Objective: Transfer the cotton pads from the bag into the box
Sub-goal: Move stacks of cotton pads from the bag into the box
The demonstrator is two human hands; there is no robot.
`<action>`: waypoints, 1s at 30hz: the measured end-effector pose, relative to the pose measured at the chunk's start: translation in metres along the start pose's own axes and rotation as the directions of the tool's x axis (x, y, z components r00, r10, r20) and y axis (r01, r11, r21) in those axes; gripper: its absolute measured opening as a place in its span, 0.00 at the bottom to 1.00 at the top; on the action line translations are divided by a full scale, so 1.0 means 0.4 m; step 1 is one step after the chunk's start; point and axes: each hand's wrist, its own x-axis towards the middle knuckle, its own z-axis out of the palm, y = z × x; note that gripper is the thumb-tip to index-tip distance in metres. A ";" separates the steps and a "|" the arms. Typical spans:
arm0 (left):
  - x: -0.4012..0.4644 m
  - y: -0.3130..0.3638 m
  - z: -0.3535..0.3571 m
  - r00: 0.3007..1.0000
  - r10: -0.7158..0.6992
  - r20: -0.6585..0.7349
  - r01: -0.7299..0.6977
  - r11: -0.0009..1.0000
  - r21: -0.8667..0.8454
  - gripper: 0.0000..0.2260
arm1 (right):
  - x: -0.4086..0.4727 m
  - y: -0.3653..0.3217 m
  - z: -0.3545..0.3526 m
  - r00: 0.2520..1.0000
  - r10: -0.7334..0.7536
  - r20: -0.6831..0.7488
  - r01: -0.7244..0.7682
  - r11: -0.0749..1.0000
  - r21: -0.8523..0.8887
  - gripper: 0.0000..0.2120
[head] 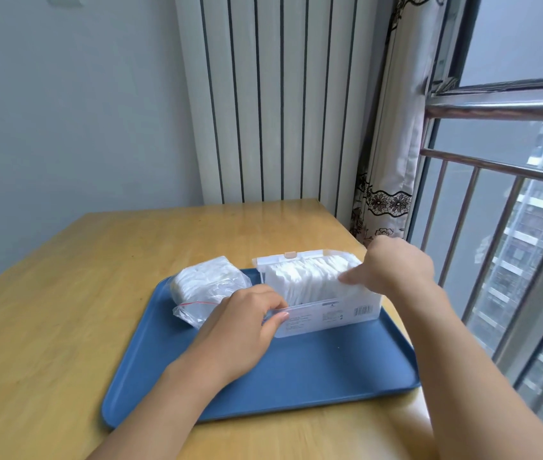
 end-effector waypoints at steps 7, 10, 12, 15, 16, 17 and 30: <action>-0.001 0.002 0.003 1.000 -0.001 -0.023 0.000 0.999 -0.050 0.06 | -0.009 -0.020 0.017 0.999 0.010 0.041 -0.008 0.999 -0.053 0.30; -0.003 0.002 0.006 1.000 0.002 -0.021 -0.003 0.998 -0.056 0.07 | 0.008 -0.011 0.044 0.997 -0.012 0.082 0.012 1.000 0.009 0.32; -0.003 0.002 0.007 0.999 0.009 -0.031 -0.010 0.998 -0.061 0.07 | 0.031 0.003 0.063 0.990 -0.028 0.138 0.015 0.995 0.098 0.38; -0.002 -0.001 0.006 0.999 0.016 -0.040 -0.019 0.998 -0.060 0.07 | 0.060 0.012 0.074 0.960 -0.015 0.280 -0.068 0.956 0.284 0.41; -0.002 -0.001 0.006 0.999 0.020 -0.043 -0.022 0.998 -0.061 0.07 | 0.062 0.012 0.074 0.944 -0.015 0.330 -0.093 0.947 0.307 0.38; -0.001 -0.002 0.007 0.999 0.021 -0.043 -0.024 0.998 -0.064 0.07 | 0.063 0.012 0.074 0.930 -0.018 0.367 -0.102 0.947 0.305 0.34; -0.024 0.051 -0.115 0.813 -0.192 -0.550 -0.320 0.642 -0.697 0.07 | 0.020 0.005 -0.017 0.963 -0.161 -0.215 0.268 0.620 0.737 0.23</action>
